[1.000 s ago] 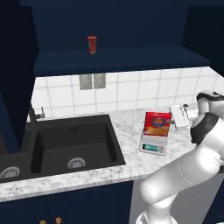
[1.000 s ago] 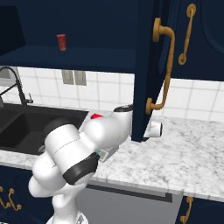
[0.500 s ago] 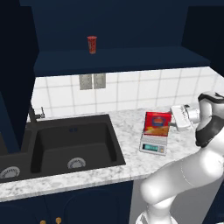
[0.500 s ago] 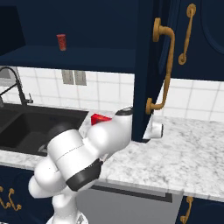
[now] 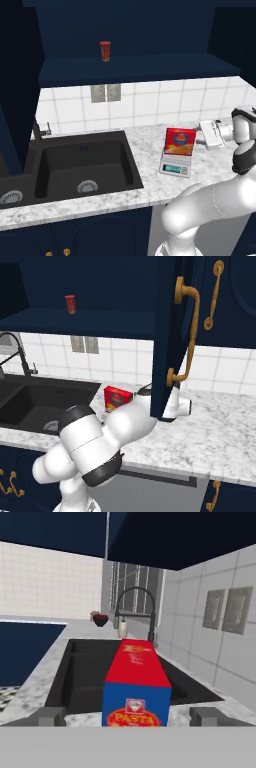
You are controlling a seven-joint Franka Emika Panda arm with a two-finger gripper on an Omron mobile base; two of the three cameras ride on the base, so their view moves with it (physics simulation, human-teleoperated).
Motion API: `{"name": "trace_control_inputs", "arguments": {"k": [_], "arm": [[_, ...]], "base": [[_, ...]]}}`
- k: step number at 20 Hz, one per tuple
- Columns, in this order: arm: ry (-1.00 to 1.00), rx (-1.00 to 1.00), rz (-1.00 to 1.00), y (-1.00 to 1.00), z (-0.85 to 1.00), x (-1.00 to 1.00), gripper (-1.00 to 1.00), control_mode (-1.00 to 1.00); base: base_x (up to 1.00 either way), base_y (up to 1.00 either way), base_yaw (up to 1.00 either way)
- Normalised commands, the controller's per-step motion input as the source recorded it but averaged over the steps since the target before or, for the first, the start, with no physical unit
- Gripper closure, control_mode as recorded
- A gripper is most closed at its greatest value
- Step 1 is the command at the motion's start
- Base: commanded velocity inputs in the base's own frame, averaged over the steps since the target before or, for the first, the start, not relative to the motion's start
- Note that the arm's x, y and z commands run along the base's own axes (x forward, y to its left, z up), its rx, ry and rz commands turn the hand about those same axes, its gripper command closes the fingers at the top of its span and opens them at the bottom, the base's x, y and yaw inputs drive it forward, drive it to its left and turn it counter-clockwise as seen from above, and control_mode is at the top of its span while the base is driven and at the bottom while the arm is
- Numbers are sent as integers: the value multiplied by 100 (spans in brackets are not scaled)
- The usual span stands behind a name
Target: Pick the boxed food and place it on the digital scale for weighing, and close the cabinet.
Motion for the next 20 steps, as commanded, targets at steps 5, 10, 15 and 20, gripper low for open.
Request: {"name": "trace_control_inputs", "arguments": {"k": [5, 10, 15, 20], "arm": [[-6, 2, -3, -29, 0, -20, -100, -100], [-16, 3, -7, -19, 0, -50, -100, -100], [-14, 2, -9, -16, 0, -60, -100, -100], [-9, 1, -12, -14, 0, -68, -100, -100]], "base": [[0, 0, 0], [0, 0, 0], [0, 0, 0], [0, 0, 0]]}}
